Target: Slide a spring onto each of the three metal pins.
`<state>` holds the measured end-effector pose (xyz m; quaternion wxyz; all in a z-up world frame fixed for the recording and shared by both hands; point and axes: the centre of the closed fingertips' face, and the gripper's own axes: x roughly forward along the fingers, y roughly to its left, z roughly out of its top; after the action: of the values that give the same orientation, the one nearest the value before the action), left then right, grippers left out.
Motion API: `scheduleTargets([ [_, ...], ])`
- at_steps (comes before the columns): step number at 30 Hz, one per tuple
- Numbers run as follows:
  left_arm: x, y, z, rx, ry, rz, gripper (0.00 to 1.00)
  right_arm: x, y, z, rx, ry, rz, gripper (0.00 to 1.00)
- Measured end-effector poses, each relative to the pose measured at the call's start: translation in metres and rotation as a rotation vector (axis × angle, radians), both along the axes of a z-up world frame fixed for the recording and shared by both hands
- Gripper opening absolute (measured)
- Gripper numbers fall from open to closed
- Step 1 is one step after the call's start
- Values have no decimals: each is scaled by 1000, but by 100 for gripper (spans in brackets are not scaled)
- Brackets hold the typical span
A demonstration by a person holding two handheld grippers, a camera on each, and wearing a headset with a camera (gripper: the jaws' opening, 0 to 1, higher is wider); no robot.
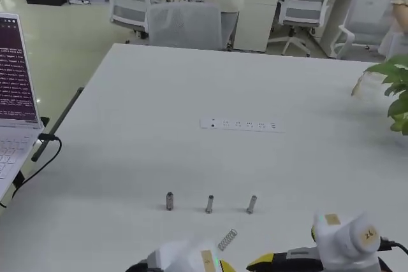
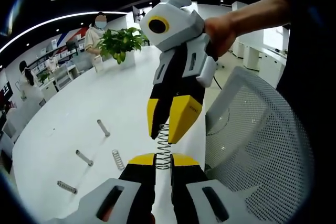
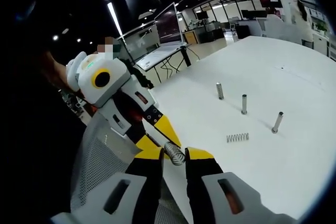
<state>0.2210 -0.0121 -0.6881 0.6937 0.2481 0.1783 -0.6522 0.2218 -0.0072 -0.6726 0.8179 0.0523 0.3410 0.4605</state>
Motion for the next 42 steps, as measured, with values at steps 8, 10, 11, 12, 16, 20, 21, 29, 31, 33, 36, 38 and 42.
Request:
scheduleTargets([
  [8,1,-2,2,-8,-2,4,2,0,2,-4,-21,-8,4,10],
  [10,2,-2,1,-10,0,6,2,0,3,-3,-18,-9,4,9],
  [11,2,-3,1,-11,1,7,2,0,4,-3,-20,-11,6,9],
  [12,3,-3,1,-11,-2,7,2,1,4,-3,-21,-11,5,9],
  [16,4,-4,2,-19,-3,14,2,3,4,0,-23,-16,-4,9],
  [20,7,-6,4,-32,-1,25,2,6,2,2,-47,-27,-3,8],
  [21,8,-7,3,-36,0,27,3,7,1,2,-52,-31,-2,8],
  [29,10,-11,3,-49,16,33,3,9,-3,6,-73,-39,10,8],
  [31,11,-11,3,-47,14,32,3,9,-4,7,-72,-40,11,8],
  [33,11,-12,5,-51,16,28,3,9,-4,8,-80,-47,19,8],
  [36,11,-13,5,-52,12,28,3,10,-4,9,-91,-53,23,8],
  [38,12,-14,6,-52,11,25,3,11,-3,11,-99,-60,29,8],
  [42,13,-15,9,-62,18,25,2,13,-3,15,-124,-80,51,9],
])
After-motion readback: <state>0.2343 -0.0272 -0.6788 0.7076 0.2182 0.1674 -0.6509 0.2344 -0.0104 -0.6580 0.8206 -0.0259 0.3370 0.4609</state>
